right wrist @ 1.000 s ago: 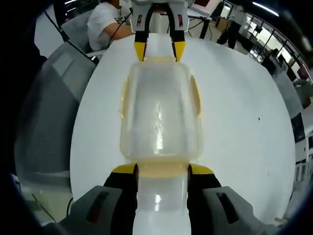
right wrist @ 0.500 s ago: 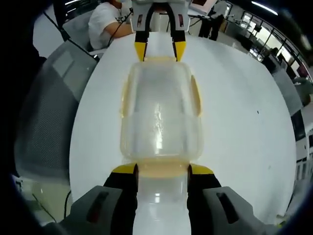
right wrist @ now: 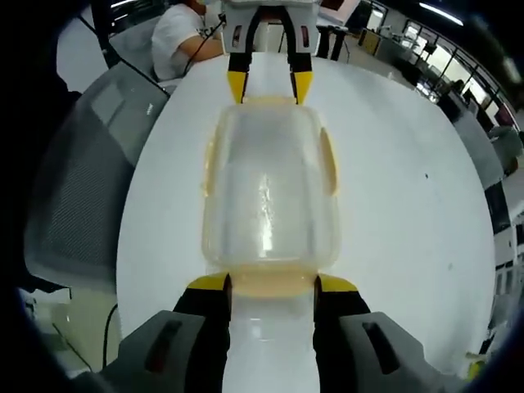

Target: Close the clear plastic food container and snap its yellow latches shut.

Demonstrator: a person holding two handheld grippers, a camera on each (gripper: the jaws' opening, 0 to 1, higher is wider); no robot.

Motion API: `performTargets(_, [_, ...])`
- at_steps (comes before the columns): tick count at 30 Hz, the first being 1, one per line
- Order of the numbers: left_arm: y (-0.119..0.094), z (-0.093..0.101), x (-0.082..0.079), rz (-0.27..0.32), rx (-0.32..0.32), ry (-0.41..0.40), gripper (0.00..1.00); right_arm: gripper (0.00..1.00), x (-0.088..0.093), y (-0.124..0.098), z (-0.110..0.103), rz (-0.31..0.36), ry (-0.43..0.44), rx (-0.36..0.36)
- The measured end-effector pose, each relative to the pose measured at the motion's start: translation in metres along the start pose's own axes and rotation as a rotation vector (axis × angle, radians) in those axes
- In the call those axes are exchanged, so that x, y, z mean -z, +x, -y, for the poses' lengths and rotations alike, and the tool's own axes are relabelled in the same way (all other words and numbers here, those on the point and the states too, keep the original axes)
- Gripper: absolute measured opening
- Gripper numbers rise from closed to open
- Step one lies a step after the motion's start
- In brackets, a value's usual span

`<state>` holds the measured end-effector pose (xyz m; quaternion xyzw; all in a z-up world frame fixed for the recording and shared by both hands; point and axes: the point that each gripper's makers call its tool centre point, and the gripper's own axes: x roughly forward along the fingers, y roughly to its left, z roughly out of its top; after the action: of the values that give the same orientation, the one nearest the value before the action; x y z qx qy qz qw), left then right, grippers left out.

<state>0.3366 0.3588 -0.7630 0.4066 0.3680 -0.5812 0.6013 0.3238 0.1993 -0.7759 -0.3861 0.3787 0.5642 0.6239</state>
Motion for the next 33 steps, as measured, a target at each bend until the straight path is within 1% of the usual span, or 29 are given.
performTargets(4, [0.003,-0.003,-0.005,-0.006,-0.002,0.002,0.33,0.36,0.005,-0.002,0.002,-0.004,-0.002,0.004])
performTargets(8, [0.007,0.001,-0.012,-0.009,-0.001,0.002,0.33,0.36,0.012,-0.006,0.001,-0.004,-0.010,-0.001])
performTargets(10, [0.009,0.002,-0.016,-0.006,-0.001,0.000,0.33,0.36,0.016,-0.008,0.001,-0.002,-0.009,-0.002])
performTargets(11, [0.011,0.003,-0.020,-0.003,-0.001,-0.001,0.33,0.36,0.023,-0.008,-0.001,-0.001,-0.008,-0.002])
performTargets(12, [0.012,0.003,-0.022,-0.001,0.000,-0.002,0.33,0.36,0.026,-0.009,-0.001,-0.001,-0.008,-0.003])
performTargets(17, [0.021,0.001,-0.033,-0.001,0.003,0.001,0.33,0.36,0.036,-0.012,-0.002,-0.001,-0.003,0.001])
performTargets(18, [0.023,-0.001,-0.033,-0.001,0.003,0.003,0.33,0.36,0.039,-0.013,-0.001,-0.001,-0.001,0.002])
performTargets(23, [0.026,-0.002,-0.044,-0.005,0.003,0.010,0.33,0.36,0.047,-0.018,0.000,-0.001,0.003,0.005])
performTargets(33, [0.033,-0.003,-0.055,-0.005,0.014,0.017,0.33,0.36,0.061,-0.023,0.000,-0.003,0.010,-0.001])
